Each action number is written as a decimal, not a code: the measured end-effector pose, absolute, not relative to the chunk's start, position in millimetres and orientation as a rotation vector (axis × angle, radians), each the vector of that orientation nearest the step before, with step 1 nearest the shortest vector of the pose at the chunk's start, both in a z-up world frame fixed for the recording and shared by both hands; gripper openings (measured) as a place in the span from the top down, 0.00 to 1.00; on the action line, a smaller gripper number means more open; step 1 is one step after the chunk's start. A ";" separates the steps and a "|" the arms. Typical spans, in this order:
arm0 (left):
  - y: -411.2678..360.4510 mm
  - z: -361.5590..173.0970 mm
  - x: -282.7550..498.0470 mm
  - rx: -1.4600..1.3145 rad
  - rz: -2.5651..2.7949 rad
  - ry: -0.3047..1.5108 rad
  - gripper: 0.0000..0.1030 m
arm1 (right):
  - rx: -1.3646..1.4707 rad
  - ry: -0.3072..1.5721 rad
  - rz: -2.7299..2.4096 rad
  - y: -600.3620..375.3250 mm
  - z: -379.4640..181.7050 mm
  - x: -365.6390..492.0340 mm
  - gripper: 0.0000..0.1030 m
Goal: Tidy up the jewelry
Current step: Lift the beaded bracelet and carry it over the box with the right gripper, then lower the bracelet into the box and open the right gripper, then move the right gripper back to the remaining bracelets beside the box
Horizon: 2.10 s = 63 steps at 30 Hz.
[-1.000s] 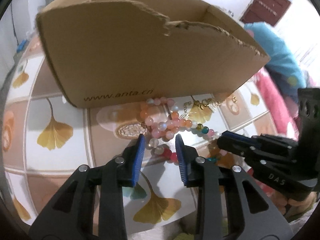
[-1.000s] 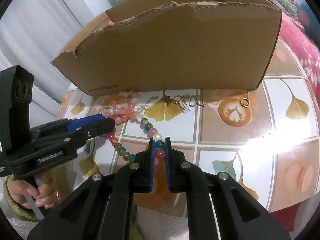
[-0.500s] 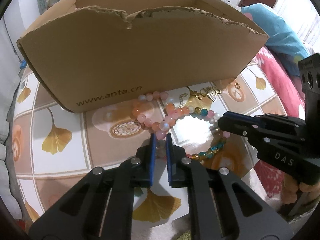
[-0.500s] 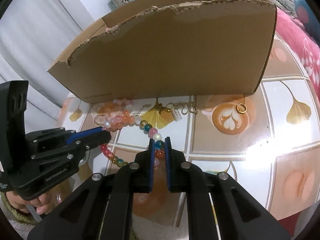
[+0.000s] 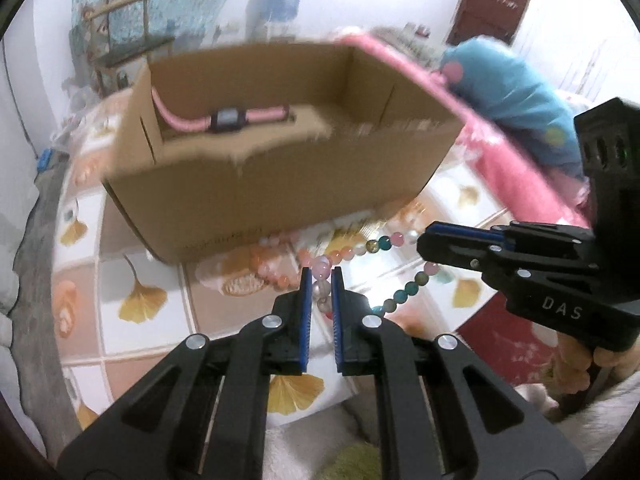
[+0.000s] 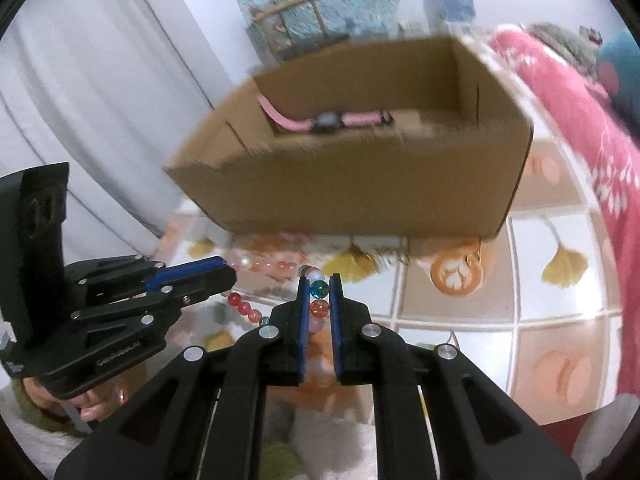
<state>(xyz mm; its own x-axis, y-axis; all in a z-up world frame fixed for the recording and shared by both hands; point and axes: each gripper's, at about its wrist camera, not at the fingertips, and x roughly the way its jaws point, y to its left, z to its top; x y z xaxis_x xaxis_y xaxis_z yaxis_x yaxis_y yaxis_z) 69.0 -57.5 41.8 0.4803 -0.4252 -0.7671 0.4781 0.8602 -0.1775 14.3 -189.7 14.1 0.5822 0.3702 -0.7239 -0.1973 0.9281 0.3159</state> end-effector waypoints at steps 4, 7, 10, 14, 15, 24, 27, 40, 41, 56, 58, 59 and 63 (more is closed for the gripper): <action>-54.0 81.9 68.1 0.053 -0.580 0.816 0.92 | 0.186 0.793 0.369 -186.1 60.6 9.8 0.90; -49.5 116.0 73.3 0.062 -0.599 0.721 0.92 | 0.130 0.708 0.383 -179.7 93.7 19.6 0.91; -46.6 143.6 88.2 0.094 -0.599 0.635 0.92 | 0.074 0.660 0.397 -171.9 114.0 43.9 0.91; -45.6 156.4 125.8 0.128 -0.576 0.597 0.92 | 0.059 0.699 0.438 -164.7 122.0 97.2 0.91; -45.9 154.8 142.7 0.136 -0.571 0.609 0.92 | 0.059 0.730 0.449 -162.8 119.2 115.5 0.90; -58.2 93.8 252.1 0.234 -0.546 0.895 0.92 | 0.149 1.143 0.541 -145.1 45.3 230.9 0.90; -67.9 66.0 269.1 0.314 -0.530 0.977 0.92 | 0.176 1.260 0.542 -142.5 19.5 253.6 0.90; -69.5 41.7 282.9 0.344 -0.463 1.078 0.70 | 0.281 1.373 0.471 -158.9 -12.5 274.7 0.90; -66.8 47.8 278.3 0.331 -0.462 1.056 0.65 | 0.291 1.348 0.472 -163.0 -5.9 270.0 0.90; 31.2 133.2 124.9 0.048 -0.488 0.683 0.22 | 0.372 0.832 0.664 -227.5 102.4 67.8 0.67; 34.3 118.3 106.2 0.035 -0.484 0.691 0.22 | 0.392 0.870 0.663 -220.3 82.9 51.0 0.67; 34.2 112.5 102.1 0.031 -0.475 0.697 0.22 | 0.403 0.899 0.637 -214.8 67.3 43.6 0.67; 24.2 60.6 89.1 -0.058 -0.485 0.804 0.22 | 0.520 1.005 0.591 -200.9 12.5 40.5 0.67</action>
